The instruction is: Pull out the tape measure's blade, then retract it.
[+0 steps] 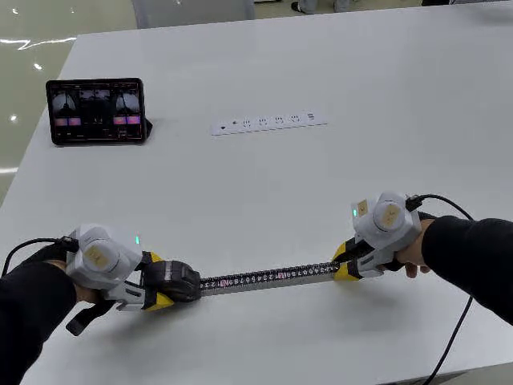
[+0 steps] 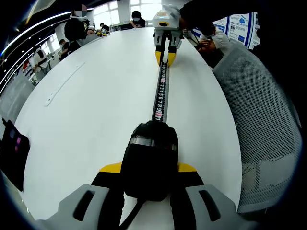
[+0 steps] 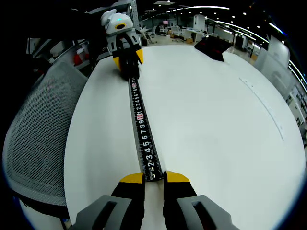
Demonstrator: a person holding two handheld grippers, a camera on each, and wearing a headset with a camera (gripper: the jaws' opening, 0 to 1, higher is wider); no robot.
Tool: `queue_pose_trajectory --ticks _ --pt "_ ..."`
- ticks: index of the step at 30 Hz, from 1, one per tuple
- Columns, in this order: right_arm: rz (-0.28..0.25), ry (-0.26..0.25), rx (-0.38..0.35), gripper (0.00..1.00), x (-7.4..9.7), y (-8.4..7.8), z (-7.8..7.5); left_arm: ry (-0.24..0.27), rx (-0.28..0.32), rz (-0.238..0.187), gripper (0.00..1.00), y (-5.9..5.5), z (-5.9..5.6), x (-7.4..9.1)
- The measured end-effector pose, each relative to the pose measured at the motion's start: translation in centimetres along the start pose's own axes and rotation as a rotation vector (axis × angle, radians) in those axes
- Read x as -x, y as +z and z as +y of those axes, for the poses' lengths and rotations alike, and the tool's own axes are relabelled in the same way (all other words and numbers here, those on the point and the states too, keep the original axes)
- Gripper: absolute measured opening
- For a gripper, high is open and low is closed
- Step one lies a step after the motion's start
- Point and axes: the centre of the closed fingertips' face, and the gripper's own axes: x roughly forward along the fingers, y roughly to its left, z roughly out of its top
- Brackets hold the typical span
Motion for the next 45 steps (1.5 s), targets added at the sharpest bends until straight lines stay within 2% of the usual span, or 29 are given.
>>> queue_pose_trajectory --ticks 11,19,28,34,39,45 --pt "0.04 -0.017 0.065 0.11 -0.11 0.1 0.0 0.004 0.026 -0.015 0.33 -0.09 0.3 -0.17" --pt "0.049 -0.002 0.07 0.12 -0.07 0.18 -0.04 0.01 0.005 -0.008 0.33 0.13 0.1 -0.04" --pt "0.064 0.0 0.093 0.12 -0.09 0.24 0.1 -0.013 -0.026 0.046 0.33 -0.25 0.22 -0.06" --pt "0.096 0.005 0.115 0.13 -0.1 0.24 0.2 -0.03 -0.043 0.062 0.33 -0.25 0.13 0.26" --pt "0.118 -0.003 0.126 0.19 0.0 0.01 0.33 -0.033 -0.056 0.061 0.38 0.1 0.08 0.43" --pt "0.141 -0.02 0.091 0.25 0.28 -0.44 0.34 -0.044 -0.043 0.071 0.47 0.02 -0.19 0.6"
